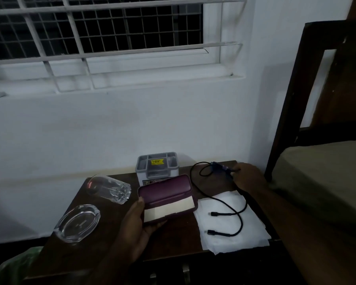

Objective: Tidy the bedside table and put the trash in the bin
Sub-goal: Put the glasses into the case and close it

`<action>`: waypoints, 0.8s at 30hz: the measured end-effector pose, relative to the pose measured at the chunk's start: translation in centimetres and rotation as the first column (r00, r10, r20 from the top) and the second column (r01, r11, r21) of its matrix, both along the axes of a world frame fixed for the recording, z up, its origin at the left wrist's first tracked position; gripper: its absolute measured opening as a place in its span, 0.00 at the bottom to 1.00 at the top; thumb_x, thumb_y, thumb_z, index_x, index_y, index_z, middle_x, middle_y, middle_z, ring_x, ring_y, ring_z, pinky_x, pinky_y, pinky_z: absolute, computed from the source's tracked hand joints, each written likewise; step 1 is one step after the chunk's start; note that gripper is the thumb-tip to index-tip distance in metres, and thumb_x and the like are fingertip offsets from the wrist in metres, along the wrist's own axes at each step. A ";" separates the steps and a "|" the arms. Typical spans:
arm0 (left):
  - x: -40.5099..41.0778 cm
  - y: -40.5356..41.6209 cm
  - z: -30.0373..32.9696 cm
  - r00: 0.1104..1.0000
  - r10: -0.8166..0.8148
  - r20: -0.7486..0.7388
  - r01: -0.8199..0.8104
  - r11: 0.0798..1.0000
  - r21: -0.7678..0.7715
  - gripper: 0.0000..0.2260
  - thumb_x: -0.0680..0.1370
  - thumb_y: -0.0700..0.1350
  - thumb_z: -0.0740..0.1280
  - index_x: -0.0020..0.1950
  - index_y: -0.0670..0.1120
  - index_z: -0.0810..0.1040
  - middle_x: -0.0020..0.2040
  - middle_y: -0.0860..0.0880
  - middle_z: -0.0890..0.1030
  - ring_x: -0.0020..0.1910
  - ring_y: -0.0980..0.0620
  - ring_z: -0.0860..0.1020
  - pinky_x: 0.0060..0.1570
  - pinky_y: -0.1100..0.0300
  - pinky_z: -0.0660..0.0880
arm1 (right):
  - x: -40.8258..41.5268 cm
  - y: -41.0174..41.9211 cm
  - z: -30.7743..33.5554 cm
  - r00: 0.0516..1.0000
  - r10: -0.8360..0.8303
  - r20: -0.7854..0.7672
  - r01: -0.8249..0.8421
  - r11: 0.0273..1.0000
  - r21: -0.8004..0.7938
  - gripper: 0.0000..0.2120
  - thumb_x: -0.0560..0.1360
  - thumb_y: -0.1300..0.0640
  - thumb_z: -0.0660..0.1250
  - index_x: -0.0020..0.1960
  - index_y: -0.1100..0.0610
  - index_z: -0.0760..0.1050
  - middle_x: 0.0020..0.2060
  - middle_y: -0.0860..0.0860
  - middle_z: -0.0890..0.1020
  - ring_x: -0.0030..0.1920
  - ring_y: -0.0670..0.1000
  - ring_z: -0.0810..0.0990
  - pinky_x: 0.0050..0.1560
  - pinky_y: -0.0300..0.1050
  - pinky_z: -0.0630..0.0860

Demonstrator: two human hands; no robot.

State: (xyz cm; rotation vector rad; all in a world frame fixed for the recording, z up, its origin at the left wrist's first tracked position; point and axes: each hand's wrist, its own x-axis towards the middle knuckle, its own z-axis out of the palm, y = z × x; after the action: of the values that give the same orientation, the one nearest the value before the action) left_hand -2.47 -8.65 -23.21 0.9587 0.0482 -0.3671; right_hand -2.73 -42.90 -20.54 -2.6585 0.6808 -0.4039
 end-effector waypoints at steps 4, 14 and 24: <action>-0.2 0.2 0.0 1.000 -0.008 0.008 0.008 1.000 -0.028 0.14 0.83 0.50 0.58 0.62 0.46 0.78 0.57 0.42 0.84 0.54 0.41 0.83 0.44 0.45 0.82 | -0.2 0.4 0.9 0.986 -0.068 0.152 0.073 0.997 -0.026 0.06 0.75 0.56 0.63 0.46 0.52 0.78 0.47 0.54 0.82 0.48 0.58 0.80 0.47 0.50 0.78; -0.5 0.0 0.1 1.000 0.006 0.025 -0.006 1.000 -0.018 0.16 0.84 0.51 0.56 0.63 0.46 0.77 0.57 0.41 0.84 0.56 0.40 0.82 0.49 0.41 0.81 | -4.1 10.3 7.2 0.753 0.533 0.385 -0.631 0.752 0.193 0.07 0.73 0.50 0.70 0.50 0.40 0.81 0.44 0.41 0.84 0.44 0.38 0.82 0.46 0.30 0.75; -1.1 -0.2 0.2 0.995 0.074 0.066 -0.077 0.996 0.052 0.17 0.84 0.51 0.54 0.62 0.45 0.78 0.59 0.39 0.82 0.52 0.42 0.83 0.41 0.46 0.81 | -5.7 14.0 6.0 0.646 0.757 0.105 -0.764 0.638 0.101 0.12 0.77 0.57 0.68 0.61 0.52 0.80 0.48 0.41 0.81 0.45 0.24 0.74 0.44 0.20 0.67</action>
State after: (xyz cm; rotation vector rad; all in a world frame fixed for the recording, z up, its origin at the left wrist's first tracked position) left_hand -3.57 -8.82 -23.04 1.0190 0.0360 -0.2663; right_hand -8.48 -28.88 -14.57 -2.4936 -0.4595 -0.1624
